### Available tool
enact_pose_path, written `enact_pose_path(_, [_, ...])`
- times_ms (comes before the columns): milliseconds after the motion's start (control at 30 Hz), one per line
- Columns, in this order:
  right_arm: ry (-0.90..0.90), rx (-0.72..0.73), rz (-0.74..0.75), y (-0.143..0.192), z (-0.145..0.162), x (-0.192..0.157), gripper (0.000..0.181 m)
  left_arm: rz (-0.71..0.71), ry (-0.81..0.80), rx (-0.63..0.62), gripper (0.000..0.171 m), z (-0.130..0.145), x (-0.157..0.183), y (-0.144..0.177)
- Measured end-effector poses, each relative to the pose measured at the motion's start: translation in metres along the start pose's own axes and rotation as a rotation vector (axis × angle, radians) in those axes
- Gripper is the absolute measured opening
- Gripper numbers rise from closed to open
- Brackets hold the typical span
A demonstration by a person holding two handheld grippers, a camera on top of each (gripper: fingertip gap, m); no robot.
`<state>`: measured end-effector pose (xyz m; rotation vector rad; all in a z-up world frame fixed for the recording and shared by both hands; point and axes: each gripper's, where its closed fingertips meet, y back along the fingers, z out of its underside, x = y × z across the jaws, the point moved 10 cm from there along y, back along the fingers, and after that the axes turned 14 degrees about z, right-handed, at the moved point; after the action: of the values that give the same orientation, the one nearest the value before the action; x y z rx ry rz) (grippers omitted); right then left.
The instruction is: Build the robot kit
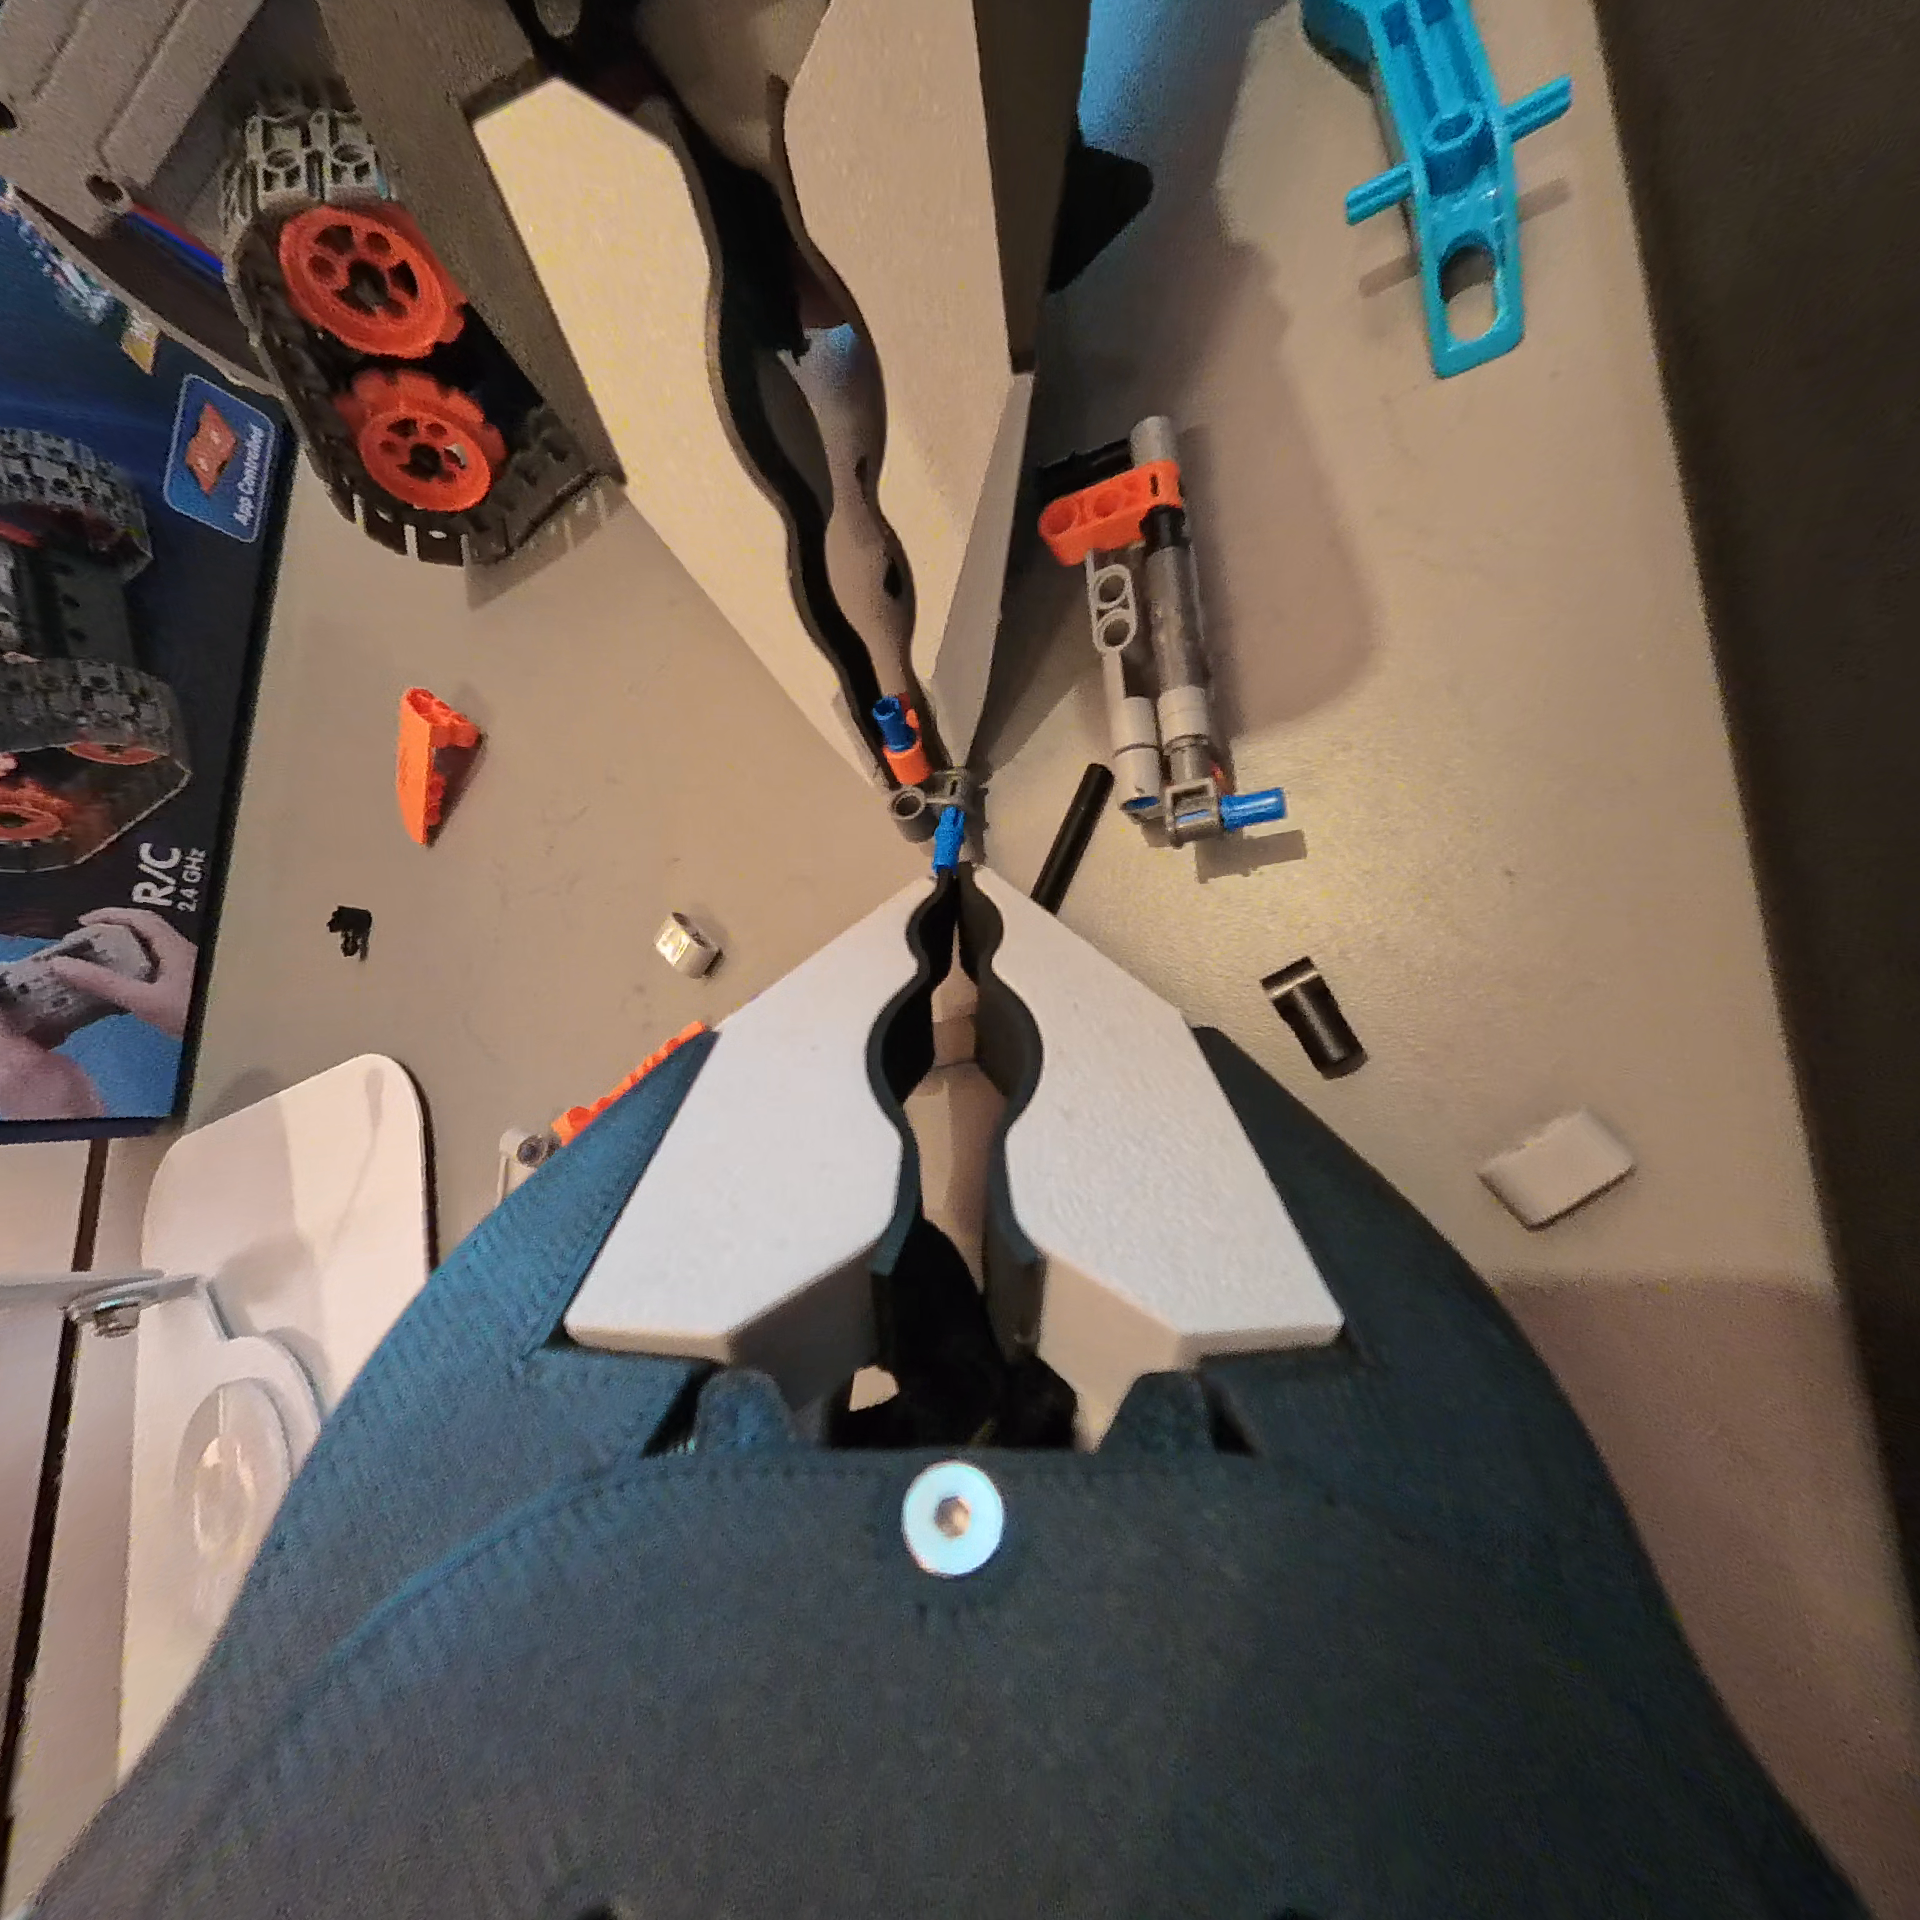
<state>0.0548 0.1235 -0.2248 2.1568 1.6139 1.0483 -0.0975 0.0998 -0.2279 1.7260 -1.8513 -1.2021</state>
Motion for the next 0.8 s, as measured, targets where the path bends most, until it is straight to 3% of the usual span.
enact_pose_path(567, [-0.038,-0.002,0.008,-0.003,-0.002,-0.001,0.004,-0.031,-0.050,-0.101,0.000,-0.010,0.002,-0.004])
enact_pose_path(800, [0.081,0.002,0.065,0.002,-0.007,-0.002,0.004,-0.094,-0.038,-0.095,0.000,-0.009,0.004,-0.004])
